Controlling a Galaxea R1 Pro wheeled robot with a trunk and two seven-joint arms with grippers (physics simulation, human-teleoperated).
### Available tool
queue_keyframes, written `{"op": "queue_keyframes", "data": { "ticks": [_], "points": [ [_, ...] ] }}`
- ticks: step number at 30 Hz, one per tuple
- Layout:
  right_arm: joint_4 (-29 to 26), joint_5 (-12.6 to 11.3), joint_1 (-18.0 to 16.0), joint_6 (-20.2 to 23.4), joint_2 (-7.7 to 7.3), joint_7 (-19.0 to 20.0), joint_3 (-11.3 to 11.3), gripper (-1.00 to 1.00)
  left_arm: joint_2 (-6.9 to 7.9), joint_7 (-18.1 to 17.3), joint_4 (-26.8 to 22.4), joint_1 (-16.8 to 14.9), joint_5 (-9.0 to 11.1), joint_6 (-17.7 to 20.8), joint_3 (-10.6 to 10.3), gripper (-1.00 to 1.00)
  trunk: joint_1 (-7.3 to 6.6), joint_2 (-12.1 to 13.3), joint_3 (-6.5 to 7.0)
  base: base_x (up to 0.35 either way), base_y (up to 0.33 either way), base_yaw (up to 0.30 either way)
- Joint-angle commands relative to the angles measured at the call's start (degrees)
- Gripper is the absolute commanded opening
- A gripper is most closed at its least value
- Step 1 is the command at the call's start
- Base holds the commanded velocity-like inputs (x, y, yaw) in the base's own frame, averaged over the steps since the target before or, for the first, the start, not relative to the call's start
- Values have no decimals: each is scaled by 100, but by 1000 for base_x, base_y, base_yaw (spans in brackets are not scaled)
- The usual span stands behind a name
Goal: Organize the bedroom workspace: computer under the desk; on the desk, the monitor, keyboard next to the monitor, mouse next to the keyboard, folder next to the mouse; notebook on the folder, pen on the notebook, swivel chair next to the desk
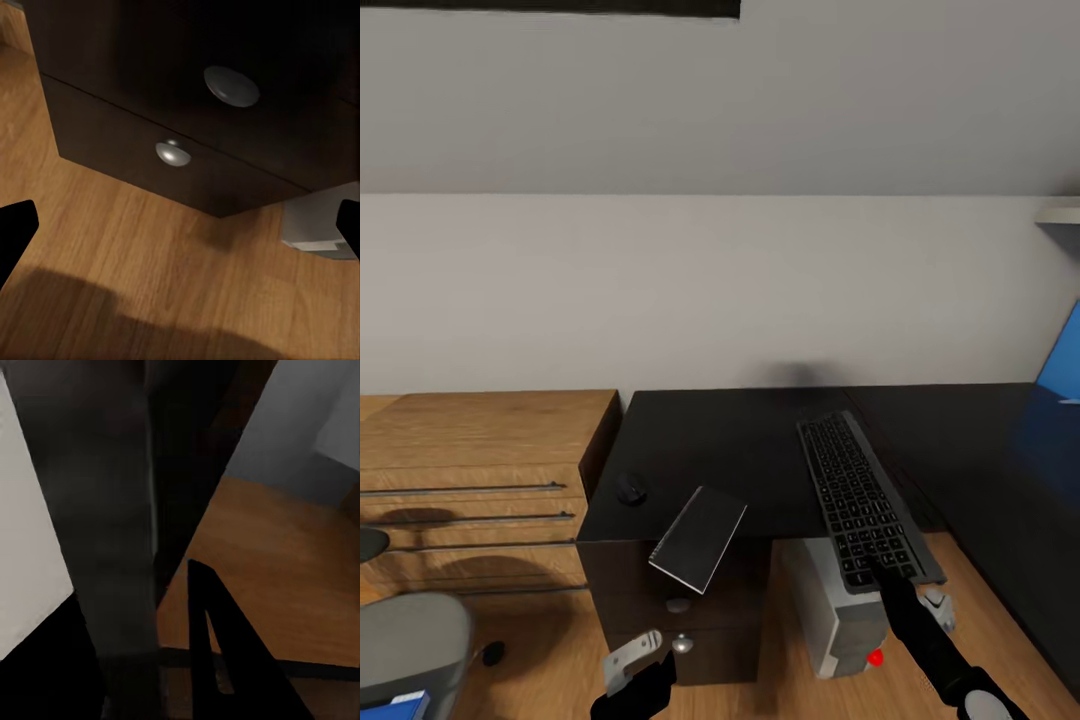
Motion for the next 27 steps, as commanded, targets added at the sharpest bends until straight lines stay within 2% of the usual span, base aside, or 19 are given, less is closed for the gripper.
{"op": "queue_keyframes", "data": {
  "ticks": [1, 4, 12, 20, 27],
  "points": [
    [-102, -42, -1, 41, 1, -30, -17, -100, 4, 34, -12, -3, 13, 23, -8, 100, -23, 39, 14, 0, 0, 0],
    [-624, -43, 2, 60, -1, -360, -18, -100, -3, 36, -9, -3, 5, 23, -9, 100, -89, 159, 67, 0, 0, 0],
    [-1161, -53, 30, 408, -19, -434, -18, -100, -4, 34, -4, -3, -12, 23, -15, 100, -264, 480, 211, 0, 0, 0],
    [-1265, -45, 47, 471, -41, -364, -27, -100, -4, 35, -3, -3, -10, 23, -15, 100, -440, 801, 355, 0, 0, 0],
    [-1259, -40, 45, 459, -36, -354, -27, -100, 3, 31, -3, -3, 2, 29, -11, 100, -440, 801, 355, 0, 0, 0]
  ]
}}
